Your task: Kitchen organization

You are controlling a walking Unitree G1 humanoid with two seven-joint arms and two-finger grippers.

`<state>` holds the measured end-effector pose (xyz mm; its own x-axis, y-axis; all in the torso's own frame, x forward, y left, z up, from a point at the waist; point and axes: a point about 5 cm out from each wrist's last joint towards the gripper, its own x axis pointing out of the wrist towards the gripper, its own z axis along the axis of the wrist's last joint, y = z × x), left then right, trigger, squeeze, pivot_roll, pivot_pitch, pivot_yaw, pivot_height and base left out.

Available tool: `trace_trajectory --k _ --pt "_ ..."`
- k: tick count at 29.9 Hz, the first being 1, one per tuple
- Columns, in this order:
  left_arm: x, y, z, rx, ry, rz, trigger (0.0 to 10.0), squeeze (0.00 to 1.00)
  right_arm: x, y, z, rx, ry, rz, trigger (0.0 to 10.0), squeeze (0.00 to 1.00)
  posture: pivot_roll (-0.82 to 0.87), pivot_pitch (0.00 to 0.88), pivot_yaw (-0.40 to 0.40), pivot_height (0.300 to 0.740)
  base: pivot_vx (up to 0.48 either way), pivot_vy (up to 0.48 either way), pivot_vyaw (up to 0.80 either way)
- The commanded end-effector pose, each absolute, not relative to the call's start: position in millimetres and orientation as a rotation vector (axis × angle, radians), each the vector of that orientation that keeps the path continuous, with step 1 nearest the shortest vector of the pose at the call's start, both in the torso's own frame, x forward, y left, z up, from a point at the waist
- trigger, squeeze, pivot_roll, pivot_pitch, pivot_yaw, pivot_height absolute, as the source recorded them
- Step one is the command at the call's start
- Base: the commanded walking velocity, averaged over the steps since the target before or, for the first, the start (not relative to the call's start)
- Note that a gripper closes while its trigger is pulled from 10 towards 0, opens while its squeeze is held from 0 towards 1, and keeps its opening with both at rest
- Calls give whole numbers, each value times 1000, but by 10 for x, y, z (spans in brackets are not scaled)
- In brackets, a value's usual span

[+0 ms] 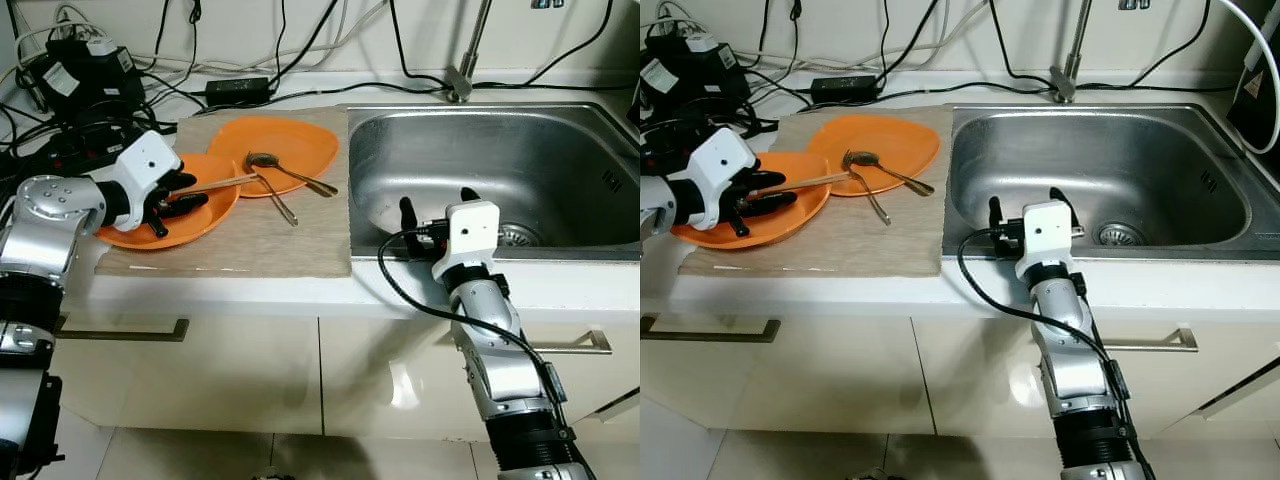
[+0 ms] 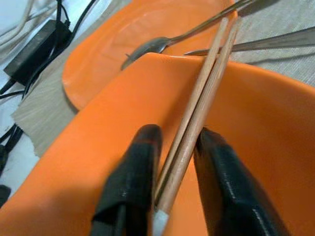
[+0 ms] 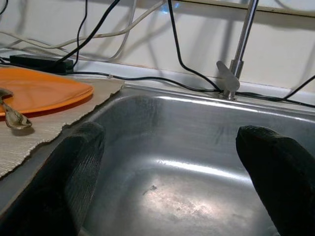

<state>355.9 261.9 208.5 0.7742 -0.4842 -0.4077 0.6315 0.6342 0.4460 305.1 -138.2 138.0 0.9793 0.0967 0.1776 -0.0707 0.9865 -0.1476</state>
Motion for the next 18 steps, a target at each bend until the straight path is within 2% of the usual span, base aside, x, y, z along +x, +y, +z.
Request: trace_trajectory --k 1,9,18 --pt "3569 2636 2031 600 290 -634 0 0 3045 -1346 1429 -108 -195 101 10000 0 -33 0 72 740 0 0 0" --pt "3633 2604 2010 541 243 -593 0 0 3060 -1301 1497 -76 -209 128 10000 0 -35 0 70 740 0 0 0" --pt "3690 2418 1927 352 142 -557 0 0 3049 -1265 1468 -71 -190 153 10000 0 -38 0 69 740 0 0 0"
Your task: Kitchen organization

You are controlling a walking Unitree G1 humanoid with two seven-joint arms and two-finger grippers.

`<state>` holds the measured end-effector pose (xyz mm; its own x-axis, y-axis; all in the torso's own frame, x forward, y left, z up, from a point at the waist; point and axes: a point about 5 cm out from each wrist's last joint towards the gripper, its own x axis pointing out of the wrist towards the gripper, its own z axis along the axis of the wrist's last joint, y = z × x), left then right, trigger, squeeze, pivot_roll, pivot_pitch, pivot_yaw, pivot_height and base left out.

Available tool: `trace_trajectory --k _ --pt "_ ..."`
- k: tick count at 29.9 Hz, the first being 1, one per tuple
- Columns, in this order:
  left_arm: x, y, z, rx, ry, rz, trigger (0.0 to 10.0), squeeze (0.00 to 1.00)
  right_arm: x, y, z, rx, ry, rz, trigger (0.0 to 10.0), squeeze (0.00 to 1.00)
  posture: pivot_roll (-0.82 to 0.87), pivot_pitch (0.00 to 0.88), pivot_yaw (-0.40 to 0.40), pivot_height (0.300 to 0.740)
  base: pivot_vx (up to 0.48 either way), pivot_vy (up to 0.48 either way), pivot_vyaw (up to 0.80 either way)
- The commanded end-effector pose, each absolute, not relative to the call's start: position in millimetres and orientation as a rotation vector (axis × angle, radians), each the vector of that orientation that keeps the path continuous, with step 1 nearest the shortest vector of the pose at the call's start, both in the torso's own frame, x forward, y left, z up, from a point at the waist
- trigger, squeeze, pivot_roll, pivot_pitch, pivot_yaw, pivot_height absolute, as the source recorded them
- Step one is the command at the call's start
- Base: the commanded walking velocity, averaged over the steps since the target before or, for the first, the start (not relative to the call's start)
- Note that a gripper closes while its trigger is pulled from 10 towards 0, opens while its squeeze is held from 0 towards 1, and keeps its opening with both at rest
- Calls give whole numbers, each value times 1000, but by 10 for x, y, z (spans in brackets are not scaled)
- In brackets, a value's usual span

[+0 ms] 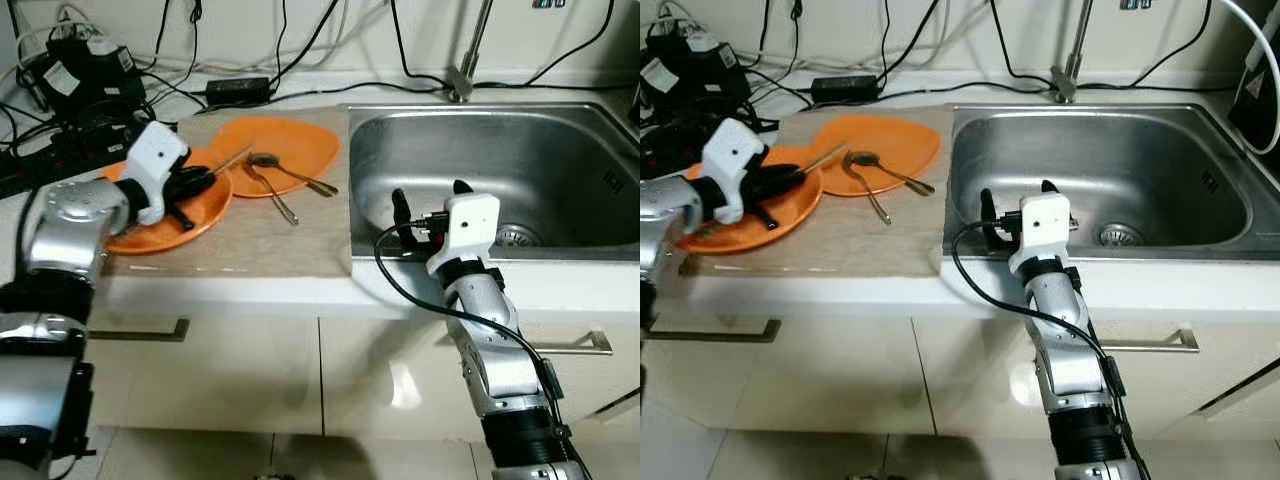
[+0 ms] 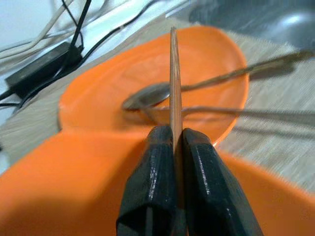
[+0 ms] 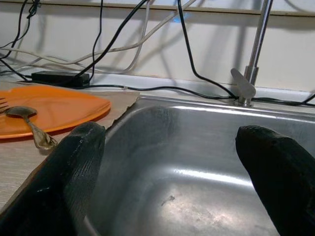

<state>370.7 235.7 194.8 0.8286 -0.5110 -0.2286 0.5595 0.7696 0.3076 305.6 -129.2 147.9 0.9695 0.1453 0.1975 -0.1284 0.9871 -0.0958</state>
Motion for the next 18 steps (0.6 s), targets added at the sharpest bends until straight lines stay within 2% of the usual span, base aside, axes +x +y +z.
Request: trace_trajectory --k 1,8,14,18 --pt "3697 2395 1931 322 127 -556 0 0 3048 -1270 1462 -72 -187 153 10000 0 -37 0 68 740 0 0 0" --pt "3715 2360 2036 278 65 -530 0 0 3051 -1272 1446 -73 -180 157 10000 0 -36 0 64 740 0 0 0" --pt "3759 2394 2352 329 -29 -491 0 0 3057 -1268 1426 -78 -172 162 10000 0 -29 0 65 740 0 0 0" --pt "3762 2363 2548 277 -111 -468 0 0 3067 -1223 1436 -65 -174 177 10000 0 -25 0 67 740 0 0 0"
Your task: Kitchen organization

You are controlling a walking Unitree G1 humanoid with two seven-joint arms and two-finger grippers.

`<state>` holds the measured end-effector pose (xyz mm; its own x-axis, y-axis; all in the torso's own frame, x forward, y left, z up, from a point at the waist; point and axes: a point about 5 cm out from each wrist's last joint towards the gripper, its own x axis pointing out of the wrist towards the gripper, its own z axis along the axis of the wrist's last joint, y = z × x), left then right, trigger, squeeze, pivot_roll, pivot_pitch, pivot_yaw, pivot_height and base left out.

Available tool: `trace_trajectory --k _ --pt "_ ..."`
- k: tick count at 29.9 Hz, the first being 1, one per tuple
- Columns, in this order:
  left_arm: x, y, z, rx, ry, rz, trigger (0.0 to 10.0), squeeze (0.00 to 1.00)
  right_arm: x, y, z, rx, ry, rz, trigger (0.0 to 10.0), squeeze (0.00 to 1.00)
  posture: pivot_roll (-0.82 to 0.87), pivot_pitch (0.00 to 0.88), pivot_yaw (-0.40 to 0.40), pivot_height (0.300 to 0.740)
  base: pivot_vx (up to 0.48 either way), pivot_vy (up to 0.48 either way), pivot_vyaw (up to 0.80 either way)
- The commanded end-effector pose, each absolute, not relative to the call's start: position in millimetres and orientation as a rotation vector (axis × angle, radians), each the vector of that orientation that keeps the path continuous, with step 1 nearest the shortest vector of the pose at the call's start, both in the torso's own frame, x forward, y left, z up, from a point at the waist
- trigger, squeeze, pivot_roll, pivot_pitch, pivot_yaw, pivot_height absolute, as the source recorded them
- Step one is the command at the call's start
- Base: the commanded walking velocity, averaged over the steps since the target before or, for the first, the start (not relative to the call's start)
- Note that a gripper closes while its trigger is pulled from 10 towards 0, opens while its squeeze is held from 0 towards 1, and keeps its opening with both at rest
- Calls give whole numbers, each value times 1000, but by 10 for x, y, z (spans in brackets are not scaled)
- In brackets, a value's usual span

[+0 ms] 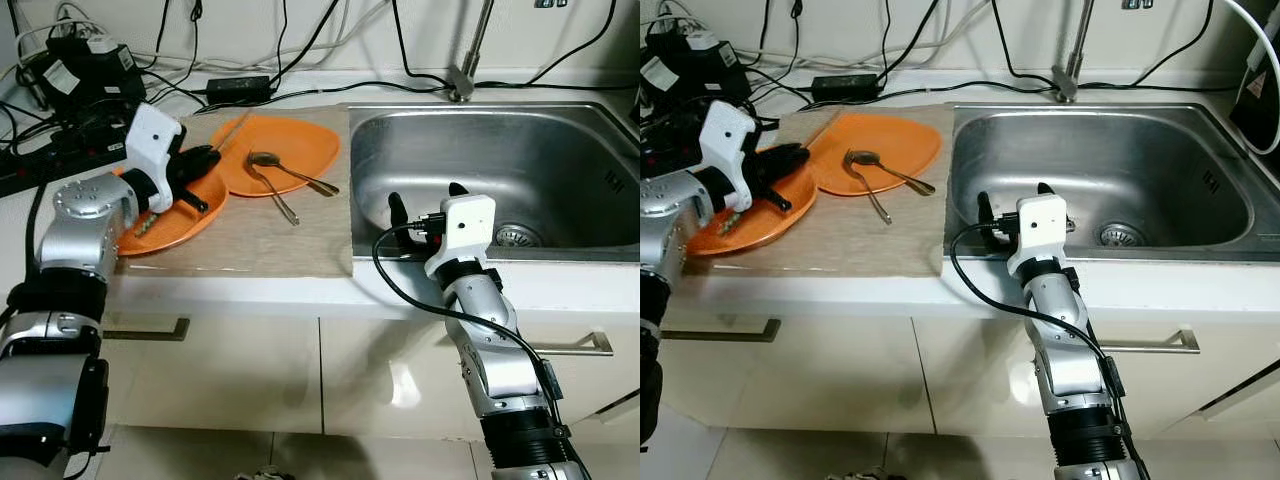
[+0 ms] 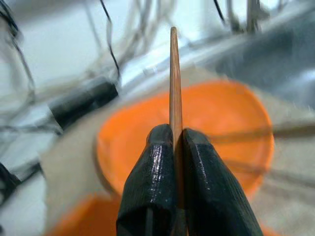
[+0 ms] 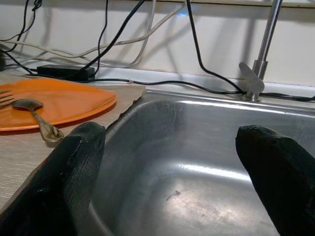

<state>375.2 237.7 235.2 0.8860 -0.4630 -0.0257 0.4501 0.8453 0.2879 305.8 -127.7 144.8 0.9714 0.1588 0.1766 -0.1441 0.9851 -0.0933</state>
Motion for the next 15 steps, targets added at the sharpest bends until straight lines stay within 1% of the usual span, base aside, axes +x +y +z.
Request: trace_trajectory --k 1,4,7,10,11,13,15 --pt "3759 2352 2569 265 -123 -467 0 0 3069 -1214 1438 -62 -174 181 10000 0 -23 0 66 740 0 0 0" --pt "3742 2284 2645 242 -172 -464 0 0 3082 -1207 1451 -51 -176 187 10000 0 -18 0 61 740 0 0 0" --pt "3713 2080 2861 172 -268 -474 0 0 3147 -1179 1496 2 -167 206 10000 0 -12 0 57 740 0 0 0" --pt "3672 1891 2952 130 -314 -503 0 0 3209 -1116 1575 54 -175 239 10000 0 -11 0 57 740 0 0 0" --pt "3672 1891 2952 130 -314 -503 0 0 3209 -1116 1575 54 -175 239 10000 0 -11 0 57 740 0 0 0" --pt "3628 1667 2949 61 -336 -550 0 0 3280 -1083 1661 115 -188 251 10000 0 -6 0 55 740 0 0 0" --pt "3595 1540 2910 11 -331 -582 0 0 3320 -1079 1703 144 -194 249 10000 0 -10 0 57 740 0 0 0"
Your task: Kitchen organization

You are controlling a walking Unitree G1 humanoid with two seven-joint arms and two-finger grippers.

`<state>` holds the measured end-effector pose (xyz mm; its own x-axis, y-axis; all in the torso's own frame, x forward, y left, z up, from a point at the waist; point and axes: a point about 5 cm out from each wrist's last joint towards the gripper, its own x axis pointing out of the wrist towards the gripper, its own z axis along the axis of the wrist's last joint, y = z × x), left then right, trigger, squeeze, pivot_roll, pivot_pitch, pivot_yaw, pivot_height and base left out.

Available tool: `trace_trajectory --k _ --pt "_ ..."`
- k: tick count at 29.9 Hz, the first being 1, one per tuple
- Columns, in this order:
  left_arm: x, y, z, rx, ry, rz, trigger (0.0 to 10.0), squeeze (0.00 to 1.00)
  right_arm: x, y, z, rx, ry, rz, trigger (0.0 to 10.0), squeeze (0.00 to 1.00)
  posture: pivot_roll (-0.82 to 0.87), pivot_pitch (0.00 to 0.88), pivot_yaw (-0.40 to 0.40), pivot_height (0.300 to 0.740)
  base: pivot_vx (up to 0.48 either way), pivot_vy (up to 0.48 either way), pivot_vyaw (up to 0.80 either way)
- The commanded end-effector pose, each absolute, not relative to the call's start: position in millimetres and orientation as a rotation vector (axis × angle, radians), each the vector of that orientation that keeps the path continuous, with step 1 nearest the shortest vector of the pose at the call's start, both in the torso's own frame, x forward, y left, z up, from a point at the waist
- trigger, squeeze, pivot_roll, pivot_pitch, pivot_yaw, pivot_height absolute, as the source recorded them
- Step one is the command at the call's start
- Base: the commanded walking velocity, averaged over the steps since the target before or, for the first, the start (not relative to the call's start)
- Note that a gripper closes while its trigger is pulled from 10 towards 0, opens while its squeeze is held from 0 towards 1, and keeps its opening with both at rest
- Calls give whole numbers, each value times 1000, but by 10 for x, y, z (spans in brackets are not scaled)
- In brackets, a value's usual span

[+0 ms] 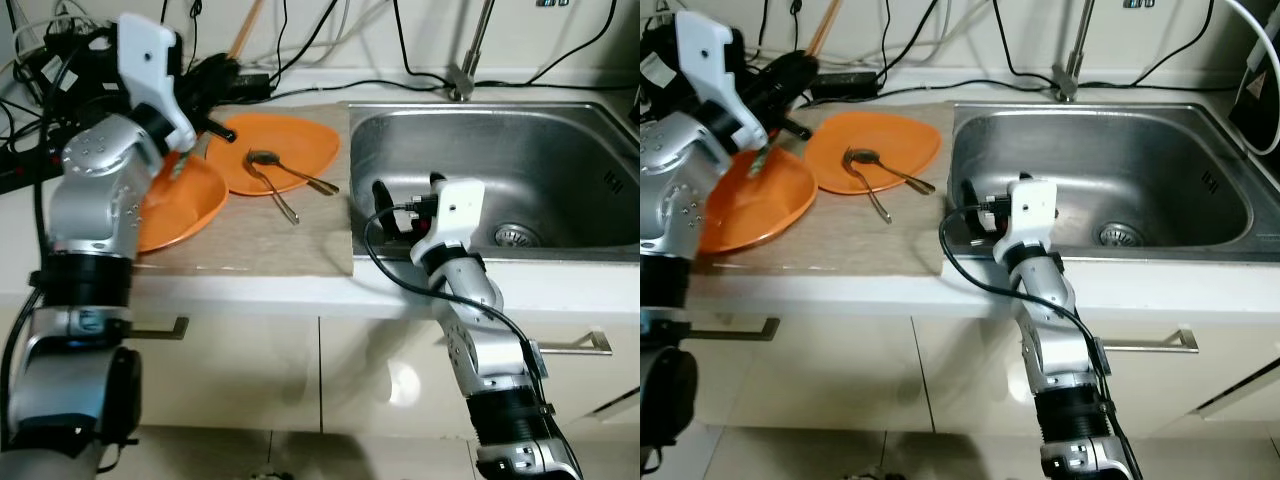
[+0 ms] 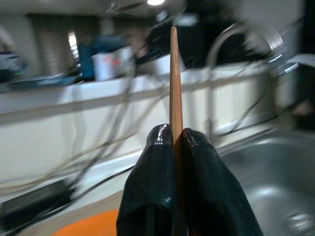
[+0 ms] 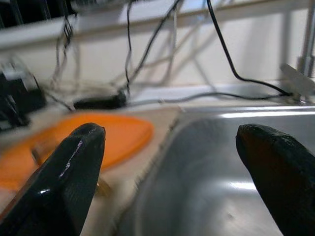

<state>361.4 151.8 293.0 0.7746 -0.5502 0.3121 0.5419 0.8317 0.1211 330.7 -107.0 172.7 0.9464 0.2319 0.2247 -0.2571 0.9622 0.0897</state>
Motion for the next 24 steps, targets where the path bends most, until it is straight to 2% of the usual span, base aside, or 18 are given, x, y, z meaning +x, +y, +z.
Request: trace_trajectory --k 1,11,18,24 --pt "3570 1484 2836 -11 -313 -594 0 0 3338 -1078 1753 209 -198 265 10000 0 -10 0 57 740 0 0 0" --pt "3582 1479 2451 -122 -197 -579 0 0 3395 -1209 1929 540 -180 334 10000 0 -14 0 62 740 0 0 0" --pt "3600 1445 2325 -160 -162 -577 0 0 3374 -1205 1958 628 -159 389 10000 0 -20 0 66 740 0 0 0" --pt "3585 1243 2245 -225 -141 -630 0 0 3346 -1135 2007 671 -139 440 10000 0 -23 0 70 740 0 0 0"
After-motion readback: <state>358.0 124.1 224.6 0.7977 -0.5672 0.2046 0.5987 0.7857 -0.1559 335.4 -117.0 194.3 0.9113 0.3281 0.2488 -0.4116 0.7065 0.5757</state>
